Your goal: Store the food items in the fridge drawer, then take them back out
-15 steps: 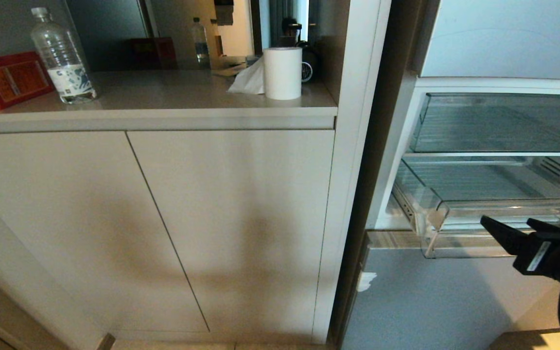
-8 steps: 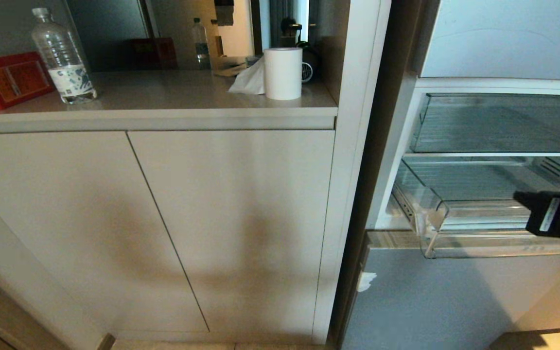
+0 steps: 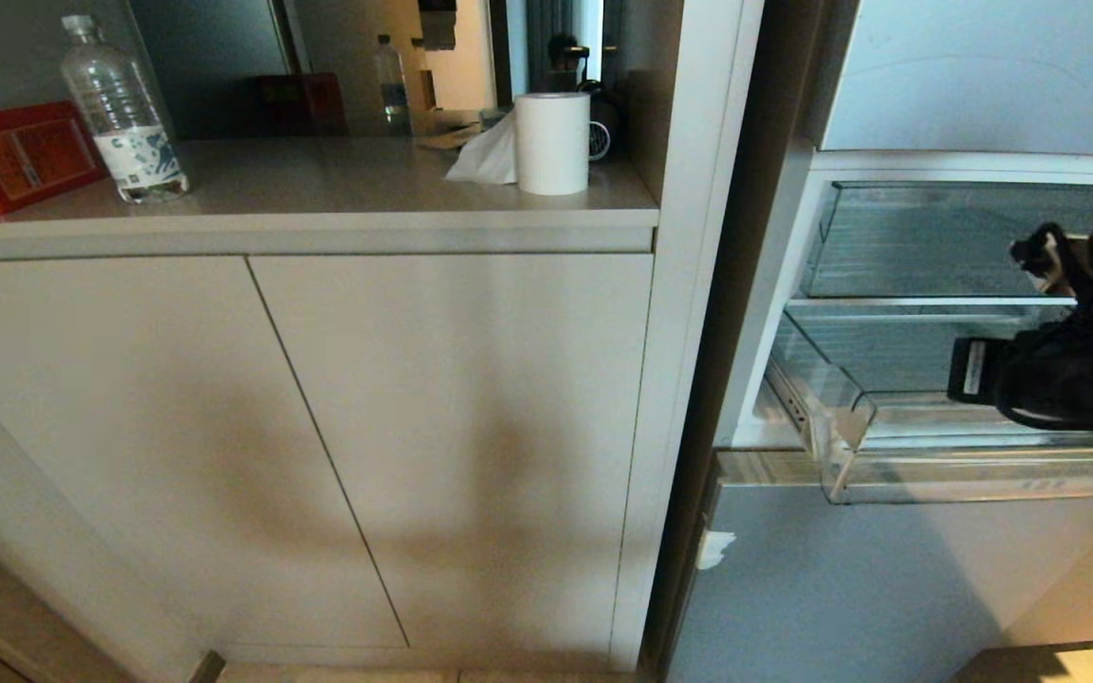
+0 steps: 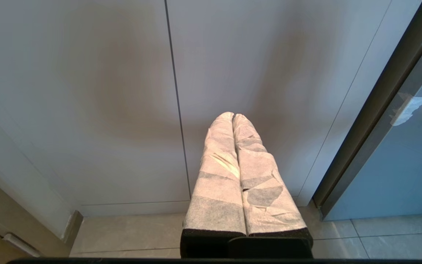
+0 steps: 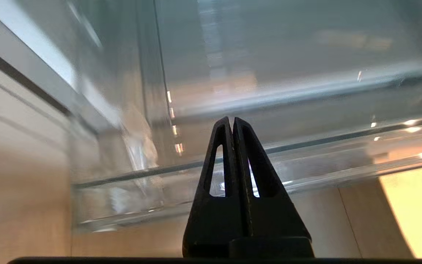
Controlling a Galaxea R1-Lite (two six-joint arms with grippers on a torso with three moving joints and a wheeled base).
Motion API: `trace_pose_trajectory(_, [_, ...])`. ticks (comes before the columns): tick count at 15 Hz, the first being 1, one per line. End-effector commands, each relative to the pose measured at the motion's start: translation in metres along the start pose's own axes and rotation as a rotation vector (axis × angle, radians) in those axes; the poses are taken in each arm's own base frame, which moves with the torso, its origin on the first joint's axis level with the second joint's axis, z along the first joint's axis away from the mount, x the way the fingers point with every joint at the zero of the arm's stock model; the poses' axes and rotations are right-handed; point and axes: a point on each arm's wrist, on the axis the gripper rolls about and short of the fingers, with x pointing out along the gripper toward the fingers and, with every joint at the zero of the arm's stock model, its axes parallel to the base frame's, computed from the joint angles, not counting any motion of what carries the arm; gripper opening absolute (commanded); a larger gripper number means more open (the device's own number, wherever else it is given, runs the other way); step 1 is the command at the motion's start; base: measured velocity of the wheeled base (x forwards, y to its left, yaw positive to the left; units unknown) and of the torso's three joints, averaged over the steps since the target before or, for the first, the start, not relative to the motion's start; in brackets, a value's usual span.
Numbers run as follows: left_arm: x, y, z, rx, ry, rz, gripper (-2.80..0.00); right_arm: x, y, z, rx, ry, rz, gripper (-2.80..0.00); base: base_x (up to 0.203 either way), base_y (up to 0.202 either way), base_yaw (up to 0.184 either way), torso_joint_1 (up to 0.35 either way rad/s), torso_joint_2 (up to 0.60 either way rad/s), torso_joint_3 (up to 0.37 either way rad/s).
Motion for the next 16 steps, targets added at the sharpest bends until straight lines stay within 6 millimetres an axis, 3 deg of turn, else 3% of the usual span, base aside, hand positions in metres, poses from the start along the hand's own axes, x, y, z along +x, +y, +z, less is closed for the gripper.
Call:
trace_pose_trajectory(1, [0.000, 0.000, 0.000, 0.000, 0.001, 0.001, -2.80, 0.021, -0.001, -0.001, -0.010, 0.101, -0.012, -2.80, 0.000, 0.000, 0.000, 0.000, 0.00, 0.000])
trace_pose_trajectory(5, [0.000, 0.000, 0.000, 0.001, 0.001, 0.001, -2.80, 0.036, -0.008, -0.001, -0.003, 0.155, -0.015, -2.80, 0.000, 0.000, 0.000, 0.000, 0.00, 0.000])
trace_pose_trajectory(7, [0.000, 0.000, 0.000, 0.000, -0.001, 0.001, -2.80, 0.022, -0.010, 0.001, -0.006, 0.173, -0.016, -2.80, 0.000, 0.000, 0.000, 0.000, 0.00, 0.000])
trace_pose_trajectory(11, [0.000, 0.000, 0.000, 0.000, 0.001, 0.001, -2.80, -0.028, -0.018, 0.009, -0.003, 0.166, -0.018, -2.80, 0.000, 0.000, 0.000, 0.000, 0.00, 0.000])
trace_pose_trajectory(16, [0.000, 0.000, 0.000, 0.000, 0.001, -0.001, -2.80, -0.026, -0.025, -0.007, -0.007, 0.231, -0.047, -2.80, 0.000, 0.000, 0.000, 0.000, 0.00, 0.000])
